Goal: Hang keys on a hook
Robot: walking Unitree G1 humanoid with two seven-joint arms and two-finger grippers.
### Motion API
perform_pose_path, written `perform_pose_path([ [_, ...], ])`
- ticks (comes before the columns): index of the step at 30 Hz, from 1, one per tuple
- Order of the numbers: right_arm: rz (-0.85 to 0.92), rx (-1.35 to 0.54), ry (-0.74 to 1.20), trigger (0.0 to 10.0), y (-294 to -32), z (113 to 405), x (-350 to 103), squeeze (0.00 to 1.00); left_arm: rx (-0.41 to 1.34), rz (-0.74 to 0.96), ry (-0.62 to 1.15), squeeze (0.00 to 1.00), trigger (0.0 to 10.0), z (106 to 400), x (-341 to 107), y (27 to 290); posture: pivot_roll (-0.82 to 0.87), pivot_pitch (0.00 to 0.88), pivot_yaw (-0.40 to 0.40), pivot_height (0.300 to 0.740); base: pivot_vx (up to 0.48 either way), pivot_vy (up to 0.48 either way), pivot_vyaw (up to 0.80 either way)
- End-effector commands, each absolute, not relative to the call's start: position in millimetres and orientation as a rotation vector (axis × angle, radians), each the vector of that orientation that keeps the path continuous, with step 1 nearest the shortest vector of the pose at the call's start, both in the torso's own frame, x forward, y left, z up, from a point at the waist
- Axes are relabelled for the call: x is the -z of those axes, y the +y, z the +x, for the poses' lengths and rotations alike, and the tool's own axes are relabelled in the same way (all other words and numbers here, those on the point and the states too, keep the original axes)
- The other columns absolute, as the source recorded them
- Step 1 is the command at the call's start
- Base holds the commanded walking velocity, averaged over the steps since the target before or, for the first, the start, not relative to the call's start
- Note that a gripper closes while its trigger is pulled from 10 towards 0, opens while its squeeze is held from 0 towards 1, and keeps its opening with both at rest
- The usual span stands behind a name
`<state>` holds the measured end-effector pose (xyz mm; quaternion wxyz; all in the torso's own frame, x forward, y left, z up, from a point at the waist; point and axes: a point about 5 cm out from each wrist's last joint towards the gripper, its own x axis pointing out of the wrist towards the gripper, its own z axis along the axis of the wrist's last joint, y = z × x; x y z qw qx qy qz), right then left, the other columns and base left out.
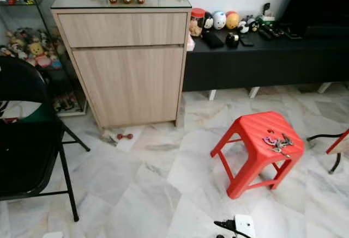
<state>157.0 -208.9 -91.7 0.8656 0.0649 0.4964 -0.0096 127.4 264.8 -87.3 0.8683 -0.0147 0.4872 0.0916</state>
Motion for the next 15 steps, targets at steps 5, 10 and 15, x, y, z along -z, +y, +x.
perform_pose_path([
  [5,0.124,0.044,1.047,10.0,-213.8,154.2,92.1,0.0,-0.182,-0.026,1.049,0.0,10.0,119.6,90.2,264.0,0.14,0.027,-0.058,0.74,0.0,0.0,0.0],
  [10,0.101,0.062,1.052,10.0,-215.6,153.0,92.5,0.0,-0.171,-0.011,1.045,0.0,10.0,119.8,90.0,263.8,0.12,0.013,-0.054,0.74,0.0,0.0,0.0],
  [15,0.102,0.076,1.053,10.0,-216.9,151.6,92.8,0.0,-0.145,-0.002,1.049,0.0,10.0,119.3,90.5,262.4,0.12,0.01,-0.055,0.74,0.0,0.0,0.0],
])
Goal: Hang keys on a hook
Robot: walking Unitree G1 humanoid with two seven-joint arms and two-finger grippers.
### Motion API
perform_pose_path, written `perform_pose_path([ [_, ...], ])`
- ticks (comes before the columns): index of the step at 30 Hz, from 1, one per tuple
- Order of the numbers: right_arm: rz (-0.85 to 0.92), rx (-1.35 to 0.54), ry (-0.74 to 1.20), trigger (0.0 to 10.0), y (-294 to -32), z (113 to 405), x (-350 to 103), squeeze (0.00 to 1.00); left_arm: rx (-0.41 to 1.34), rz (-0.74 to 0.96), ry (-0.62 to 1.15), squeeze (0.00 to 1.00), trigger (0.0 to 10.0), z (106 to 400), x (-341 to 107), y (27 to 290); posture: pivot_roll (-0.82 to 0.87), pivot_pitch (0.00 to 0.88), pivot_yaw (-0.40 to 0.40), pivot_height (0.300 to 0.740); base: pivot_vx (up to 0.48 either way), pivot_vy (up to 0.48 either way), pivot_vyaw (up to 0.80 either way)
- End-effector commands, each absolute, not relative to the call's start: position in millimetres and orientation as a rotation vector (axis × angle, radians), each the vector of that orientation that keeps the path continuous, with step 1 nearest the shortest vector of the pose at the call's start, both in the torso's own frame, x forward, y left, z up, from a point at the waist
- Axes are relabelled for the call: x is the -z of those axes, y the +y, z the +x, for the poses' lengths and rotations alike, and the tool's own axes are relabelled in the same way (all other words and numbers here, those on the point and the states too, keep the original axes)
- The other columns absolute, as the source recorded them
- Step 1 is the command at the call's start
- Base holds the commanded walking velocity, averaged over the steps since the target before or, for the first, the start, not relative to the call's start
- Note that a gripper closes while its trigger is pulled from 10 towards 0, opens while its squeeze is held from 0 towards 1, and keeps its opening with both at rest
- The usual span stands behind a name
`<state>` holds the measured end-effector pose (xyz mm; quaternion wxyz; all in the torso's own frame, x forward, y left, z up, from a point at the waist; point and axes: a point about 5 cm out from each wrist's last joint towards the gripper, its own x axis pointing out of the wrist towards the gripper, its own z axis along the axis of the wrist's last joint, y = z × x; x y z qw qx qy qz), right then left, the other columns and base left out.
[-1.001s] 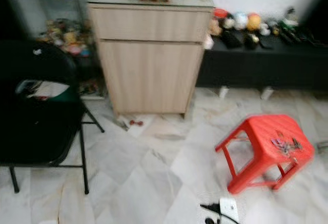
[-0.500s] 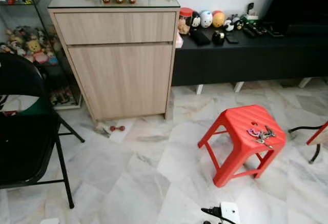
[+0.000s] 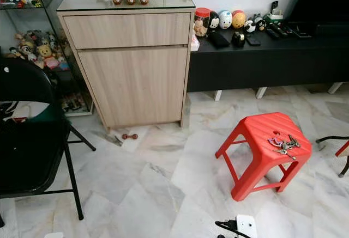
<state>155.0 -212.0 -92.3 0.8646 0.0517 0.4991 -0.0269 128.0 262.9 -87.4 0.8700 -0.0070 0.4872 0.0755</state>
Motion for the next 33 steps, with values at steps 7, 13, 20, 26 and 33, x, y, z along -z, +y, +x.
perform_pose_path([
  [7,0.087,0.081,1.059,10.0,-218.5,150.4,93.1,0.0,-0.096,0.035,1.074,0.0,10.0,118.4,91.2,261.1,0.12,0.014,-0.057,0.74,0.0,-0.038,0.0],
  [13,0.074,0.079,1.058,10.0,-219.2,151.4,92.6,0.0,-0.081,0.042,1.071,0.0,10.0,119.8,90.8,260.6,0.12,0.03,-0.06,0.74,0.0,-0.273,0.0],
  [20,0.071,0.08,1.058,10.0,-219.0,152.6,92.2,0.0,-0.076,0.057,1.066,0.0,10.0,121.6,90.0,261.3,0.12,0.044,-0.059,0.74,0.0,-0.296,0.0],
  [26,0.07,0.079,1.054,10.0,-219.1,154.4,91.5,0.0,-0.073,0.051,1.06,0.0,10.0,123.4,89.5,260.7,0.12,0.057,-0.058,0.74,0.0,-0.458,0.0],
  [33,0.072,0.079,1.05,10.0,-218.7,155.2,91.2,0.0,-0.071,0.049,1.061,0.0,10.0,123.9,89.4,260.7,0.12,0.061,-0.056,0.74,0.0,-0.469,0.0],
])
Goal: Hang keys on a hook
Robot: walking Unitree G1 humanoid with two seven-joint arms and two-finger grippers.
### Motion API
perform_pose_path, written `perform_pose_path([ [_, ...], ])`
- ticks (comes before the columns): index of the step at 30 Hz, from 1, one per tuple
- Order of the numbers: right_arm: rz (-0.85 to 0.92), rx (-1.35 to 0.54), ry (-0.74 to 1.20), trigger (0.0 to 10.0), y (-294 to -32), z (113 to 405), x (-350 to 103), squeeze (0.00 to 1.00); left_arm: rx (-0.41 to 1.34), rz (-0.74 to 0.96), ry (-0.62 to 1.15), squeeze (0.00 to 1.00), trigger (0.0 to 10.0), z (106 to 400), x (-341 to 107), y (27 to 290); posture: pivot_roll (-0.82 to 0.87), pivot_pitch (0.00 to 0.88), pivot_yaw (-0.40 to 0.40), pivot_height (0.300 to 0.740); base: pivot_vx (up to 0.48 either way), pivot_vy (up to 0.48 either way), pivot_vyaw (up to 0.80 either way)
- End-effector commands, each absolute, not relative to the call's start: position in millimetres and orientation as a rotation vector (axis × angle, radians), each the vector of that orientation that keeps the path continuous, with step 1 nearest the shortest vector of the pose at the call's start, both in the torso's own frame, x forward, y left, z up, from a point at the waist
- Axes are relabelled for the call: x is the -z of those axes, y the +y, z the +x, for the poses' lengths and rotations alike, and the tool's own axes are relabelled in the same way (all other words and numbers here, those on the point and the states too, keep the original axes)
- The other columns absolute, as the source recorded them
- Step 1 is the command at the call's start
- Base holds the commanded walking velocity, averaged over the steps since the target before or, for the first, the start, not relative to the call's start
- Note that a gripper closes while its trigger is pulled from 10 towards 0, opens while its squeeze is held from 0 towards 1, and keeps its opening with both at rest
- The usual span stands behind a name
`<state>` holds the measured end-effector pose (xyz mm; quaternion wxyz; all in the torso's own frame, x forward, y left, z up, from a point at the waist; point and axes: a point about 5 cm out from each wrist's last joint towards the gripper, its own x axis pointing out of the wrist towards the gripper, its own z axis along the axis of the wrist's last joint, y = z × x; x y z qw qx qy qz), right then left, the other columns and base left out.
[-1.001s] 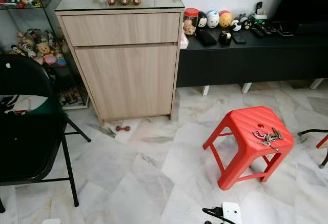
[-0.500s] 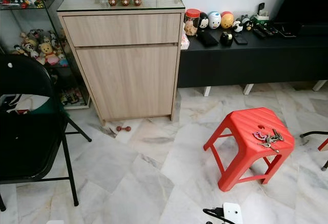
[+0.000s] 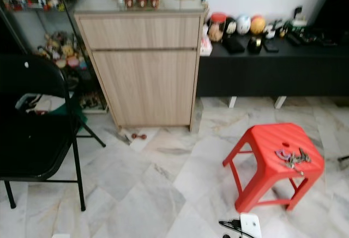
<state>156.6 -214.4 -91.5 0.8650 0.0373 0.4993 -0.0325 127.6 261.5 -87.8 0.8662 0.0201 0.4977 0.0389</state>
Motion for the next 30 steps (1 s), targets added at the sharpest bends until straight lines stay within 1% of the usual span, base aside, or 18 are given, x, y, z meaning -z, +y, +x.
perform_pose_path([
  [1,0.072,0.079,1.05,10.0,-218.6,155.3,91.2,0.0,-0.071,0.048,1.061,0.0,10.0,124.0,89.4,260.7,0.12,0.061,-0.056,0.74,0.0,-0.472,0.0],
  [10,0.075,0.082,1.049,10.0,-218.5,155.7,91.1,0.0,-0.07,0.05,1.061,0.0,10.0,124.5,89.2,260.7,0.12,0.061,-0.054,0.74,0.0,-0.464,0.0],
  [30,0.091,0.1,1.035,10.0,-218.7,157.2,90.4,0.0,-0.083,0.031,1.055,0.0,10.0,125.4,89.1,260.3,0.11,0.059,-0.054,0.74,0.0,0.0,0.0],
])
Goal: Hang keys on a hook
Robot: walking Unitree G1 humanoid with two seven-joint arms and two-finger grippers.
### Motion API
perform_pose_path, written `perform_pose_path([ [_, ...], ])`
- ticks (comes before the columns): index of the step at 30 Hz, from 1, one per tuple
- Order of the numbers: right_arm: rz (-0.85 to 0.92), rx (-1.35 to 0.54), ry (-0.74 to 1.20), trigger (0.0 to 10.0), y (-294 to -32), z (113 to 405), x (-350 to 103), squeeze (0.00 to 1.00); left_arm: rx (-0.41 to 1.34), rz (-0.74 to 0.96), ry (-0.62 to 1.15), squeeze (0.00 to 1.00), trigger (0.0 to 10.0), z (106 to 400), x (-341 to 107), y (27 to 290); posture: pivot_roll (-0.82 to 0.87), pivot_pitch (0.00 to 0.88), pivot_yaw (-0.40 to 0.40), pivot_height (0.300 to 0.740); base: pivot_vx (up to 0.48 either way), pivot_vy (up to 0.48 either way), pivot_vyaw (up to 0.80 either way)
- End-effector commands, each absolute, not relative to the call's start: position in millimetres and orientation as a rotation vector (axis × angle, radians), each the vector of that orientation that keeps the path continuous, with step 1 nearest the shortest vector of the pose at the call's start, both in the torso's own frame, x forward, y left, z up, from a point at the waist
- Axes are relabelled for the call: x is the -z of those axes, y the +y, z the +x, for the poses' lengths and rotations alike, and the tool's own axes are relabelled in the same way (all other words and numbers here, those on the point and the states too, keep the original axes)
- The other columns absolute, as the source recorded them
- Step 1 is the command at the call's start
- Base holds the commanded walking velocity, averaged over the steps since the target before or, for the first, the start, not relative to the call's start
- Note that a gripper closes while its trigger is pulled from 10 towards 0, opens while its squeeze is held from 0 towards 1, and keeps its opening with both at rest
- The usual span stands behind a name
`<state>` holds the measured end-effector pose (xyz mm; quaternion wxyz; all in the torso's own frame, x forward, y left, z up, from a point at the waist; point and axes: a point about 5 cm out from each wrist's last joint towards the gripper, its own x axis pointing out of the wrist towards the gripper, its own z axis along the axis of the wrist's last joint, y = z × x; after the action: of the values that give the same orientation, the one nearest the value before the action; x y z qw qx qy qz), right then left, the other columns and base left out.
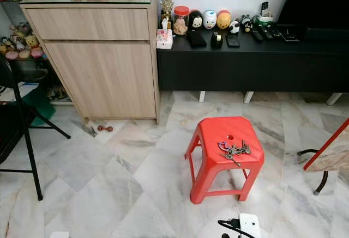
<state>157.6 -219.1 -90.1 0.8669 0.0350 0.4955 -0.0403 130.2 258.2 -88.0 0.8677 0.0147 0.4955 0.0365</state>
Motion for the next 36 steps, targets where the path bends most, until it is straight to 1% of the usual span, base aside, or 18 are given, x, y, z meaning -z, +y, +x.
perform_pose_path([
  [1,0.103,0.109,1.031,10.0,-218.6,157.4,90.4,0.0,-0.083,0.032,1.055,0.0,10.0,125.7,89.0,260.3,0.11,0.056,-0.053,0.74,0.0,0.0,0.0],
  [7,0.086,0.084,1.033,10.0,-218.2,158.6,89.8,0.0,-0.086,0.029,1.052,0.0,10.0,126.4,88.9,260.1,0.11,0.055,-0.055,0.74,0.0,0.0,0.0],
  [36,0.086,0.084,1.033,10.0,-218.2,158.6,89.8,0.0,-0.086,0.029,1.052,0.0,10.0,126.4,88.9,260.1,0.11,0.055,-0.055,0.74,0.0,0.0,0.0],
])
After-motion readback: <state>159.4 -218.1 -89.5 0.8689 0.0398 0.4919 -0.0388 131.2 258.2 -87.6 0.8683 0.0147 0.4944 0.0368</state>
